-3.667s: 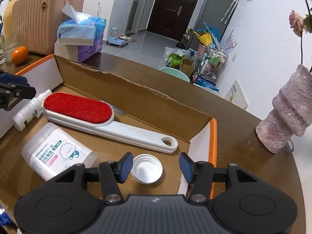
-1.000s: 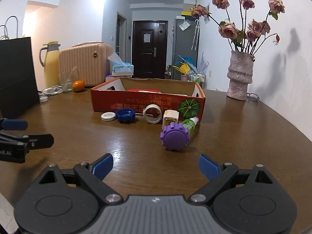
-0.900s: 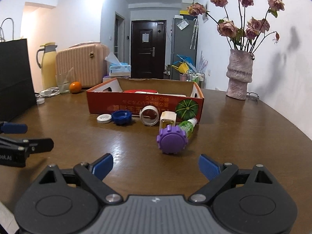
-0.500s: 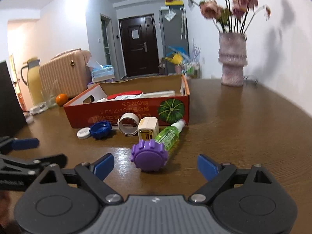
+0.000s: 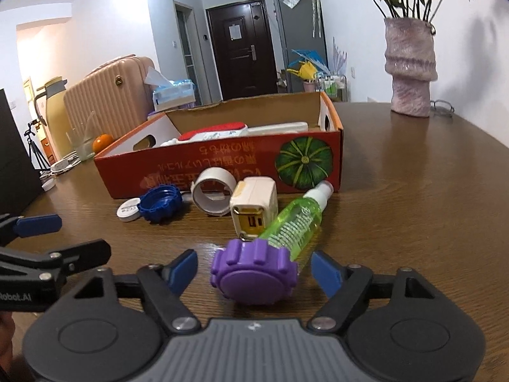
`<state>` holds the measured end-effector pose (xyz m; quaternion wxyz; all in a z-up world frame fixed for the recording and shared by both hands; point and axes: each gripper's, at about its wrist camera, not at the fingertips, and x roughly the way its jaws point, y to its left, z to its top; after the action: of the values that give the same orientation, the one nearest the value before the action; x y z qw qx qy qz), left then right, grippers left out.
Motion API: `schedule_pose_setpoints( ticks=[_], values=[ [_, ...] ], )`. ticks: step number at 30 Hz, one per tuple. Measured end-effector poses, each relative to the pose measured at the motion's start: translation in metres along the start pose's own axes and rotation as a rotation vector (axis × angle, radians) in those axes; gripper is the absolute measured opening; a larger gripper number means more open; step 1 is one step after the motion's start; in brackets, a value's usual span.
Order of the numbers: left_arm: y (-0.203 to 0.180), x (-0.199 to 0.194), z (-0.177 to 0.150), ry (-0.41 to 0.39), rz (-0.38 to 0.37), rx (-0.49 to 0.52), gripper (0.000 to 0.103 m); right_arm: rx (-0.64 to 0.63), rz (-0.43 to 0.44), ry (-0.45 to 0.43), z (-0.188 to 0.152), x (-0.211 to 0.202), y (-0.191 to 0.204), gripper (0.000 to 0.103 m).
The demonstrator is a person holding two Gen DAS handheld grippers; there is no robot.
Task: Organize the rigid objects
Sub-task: 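Reach for and grasp the purple cap with the right gripper, then grasp the white round disc with the left gripper while the right gripper holds the purple cap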
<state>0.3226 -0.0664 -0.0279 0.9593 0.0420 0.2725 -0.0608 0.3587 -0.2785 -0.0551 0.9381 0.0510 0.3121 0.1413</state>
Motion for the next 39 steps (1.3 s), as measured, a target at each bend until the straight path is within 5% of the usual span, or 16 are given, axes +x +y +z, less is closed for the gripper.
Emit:
schedule_pose_setpoints(
  ticks=[5, 18, 26, 30, 35, 39],
  values=[
    [-0.010, 0.002, 0.001, 0.002, -0.009, 0.011, 0.103, 0.024, 0.022, 0.016, -0.002, 0.001, -0.008, 0.054],
    [-0.004, 0.033, 0.007, 0.040, 0.025, 0.017, 0.102, 0.036, -0.002, -0.010, -0.003, -0.016, -0.023, 0.053],
    [0.028, 0.070, 0.022, 0.080, 0.085, -0.020, 0.077, 0.012, 0.001, -0.030, 0.001, -0.020, -0.018, 0.053],
    [0.047, 0.079, 0.021, 0.094, 0.015, -0.087, 0.074, 0.011, 0.004, -0.033, 0.003, -0.018, -0.017, 0.053],
    [0.056, 0.081, 0.020, 0.102, -0.032, -0.106, 0.051, 0.013, 0.007, -0.021, 0.001, -0.013, -0.014, 0.053],
    [0.062, 0.082, 0.018, 0.105, -0.039, -0.102, 0.051, 0.009, 0.006, -0.022, -0.001, -0.015, -0.011, 0.053]
  ],
)
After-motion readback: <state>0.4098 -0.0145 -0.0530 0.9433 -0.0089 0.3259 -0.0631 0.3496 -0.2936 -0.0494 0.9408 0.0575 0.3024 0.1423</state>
